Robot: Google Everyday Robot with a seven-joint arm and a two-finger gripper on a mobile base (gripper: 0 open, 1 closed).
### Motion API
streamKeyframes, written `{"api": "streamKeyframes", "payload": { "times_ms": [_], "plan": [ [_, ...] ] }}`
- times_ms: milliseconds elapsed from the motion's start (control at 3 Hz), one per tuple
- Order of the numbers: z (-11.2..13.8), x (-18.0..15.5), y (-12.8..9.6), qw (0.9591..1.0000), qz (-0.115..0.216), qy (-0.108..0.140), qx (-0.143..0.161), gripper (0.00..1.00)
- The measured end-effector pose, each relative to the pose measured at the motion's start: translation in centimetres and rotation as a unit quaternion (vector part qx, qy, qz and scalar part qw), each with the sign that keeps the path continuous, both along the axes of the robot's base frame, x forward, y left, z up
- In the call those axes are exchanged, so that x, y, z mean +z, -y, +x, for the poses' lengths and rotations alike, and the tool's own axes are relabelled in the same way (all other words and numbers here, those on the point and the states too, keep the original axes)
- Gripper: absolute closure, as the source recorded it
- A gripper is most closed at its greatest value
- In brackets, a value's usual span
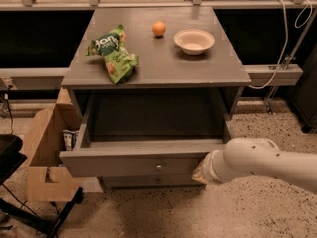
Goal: Close top drawer
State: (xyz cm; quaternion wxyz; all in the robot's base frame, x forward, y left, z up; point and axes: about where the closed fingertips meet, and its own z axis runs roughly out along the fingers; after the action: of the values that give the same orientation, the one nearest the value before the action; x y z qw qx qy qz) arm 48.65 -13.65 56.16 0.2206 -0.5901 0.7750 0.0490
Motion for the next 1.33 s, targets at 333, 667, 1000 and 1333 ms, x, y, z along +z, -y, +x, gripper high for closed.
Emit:
{"api": "streamKeyframes", "payload": {
  "times_ms": [333,667,1000,1333],
  "plan": [
    [3.2,0.0,-0.3,1.0000,-0.001,0.003,-0.007,1.00],
    [6.1,-0.8,-1.4,0.9999,0.000,0.000,-0.011,1.00],
    [8.7,-1.7,-3.1,0.9999,0.000,-0.004,-0.010,1.00],
    [11.3,-1.7,-4.9,1.0000,0.000,-0.002,-0.007,1.00]
  ]
}}
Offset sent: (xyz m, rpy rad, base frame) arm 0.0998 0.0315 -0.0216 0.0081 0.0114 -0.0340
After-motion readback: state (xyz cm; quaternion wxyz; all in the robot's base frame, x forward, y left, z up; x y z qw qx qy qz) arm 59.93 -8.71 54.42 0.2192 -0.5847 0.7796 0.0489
